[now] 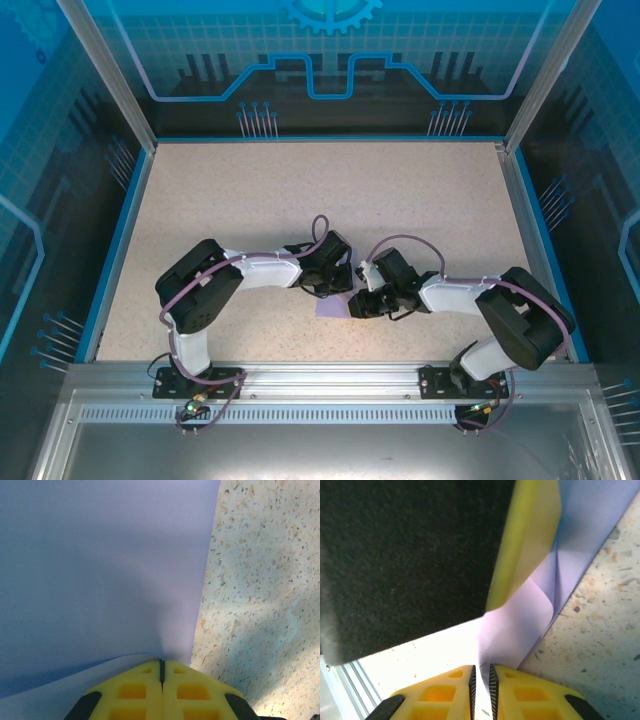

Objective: Fold a paper plane with a square sheet of paper (pick it up from the middle)
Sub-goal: Fold the triangle a second time at the center of the table.

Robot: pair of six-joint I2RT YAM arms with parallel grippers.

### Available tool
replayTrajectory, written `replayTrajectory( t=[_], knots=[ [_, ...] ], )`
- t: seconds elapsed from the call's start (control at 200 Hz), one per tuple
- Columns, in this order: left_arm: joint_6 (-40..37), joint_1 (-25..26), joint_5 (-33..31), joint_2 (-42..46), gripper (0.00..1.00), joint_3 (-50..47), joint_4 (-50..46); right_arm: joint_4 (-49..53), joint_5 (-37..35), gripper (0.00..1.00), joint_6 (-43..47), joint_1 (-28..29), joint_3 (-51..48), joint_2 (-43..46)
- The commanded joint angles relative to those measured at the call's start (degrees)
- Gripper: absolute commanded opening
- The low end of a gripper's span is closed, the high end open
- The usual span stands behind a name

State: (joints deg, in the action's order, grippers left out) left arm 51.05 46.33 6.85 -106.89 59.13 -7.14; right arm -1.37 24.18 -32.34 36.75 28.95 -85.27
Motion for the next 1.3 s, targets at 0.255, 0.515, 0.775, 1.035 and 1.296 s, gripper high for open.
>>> replayTrajectory(
  t=[0.255,0.515,0.775,1.035,1.296],
  knots=[
    [0.02,-1.04,-1.31,-1.0,0.1,-0.14,-0.95,2.98,-3.4,0.17,2.3,0.78,-0.91,-1.1],
    [-0.73,-1.57,-1.27,-0.27,0.17,1.61,-1.25,5.18,-6.58,0.17,3.07,1.62,-1.4,-2.02],
    [-2.78,-2.78,-0.64,0.58,0.3,3.56,-1.82,6.19,-8.86,0.16,2.8,2.53,-2.08,-2.52],
    [-6.58,-4.9,0.15,4.16,0.45,5.23,-5.67,6.39,-9.49,0.16,2.88,2.92,-1.82,-3.53],
    [-9.65,-4.95,0.59,12.19,0.49,3.01,-11.7,6.36,-9.29,0.16,2.85,3.15,-1.35,-3.93]
  ],
)
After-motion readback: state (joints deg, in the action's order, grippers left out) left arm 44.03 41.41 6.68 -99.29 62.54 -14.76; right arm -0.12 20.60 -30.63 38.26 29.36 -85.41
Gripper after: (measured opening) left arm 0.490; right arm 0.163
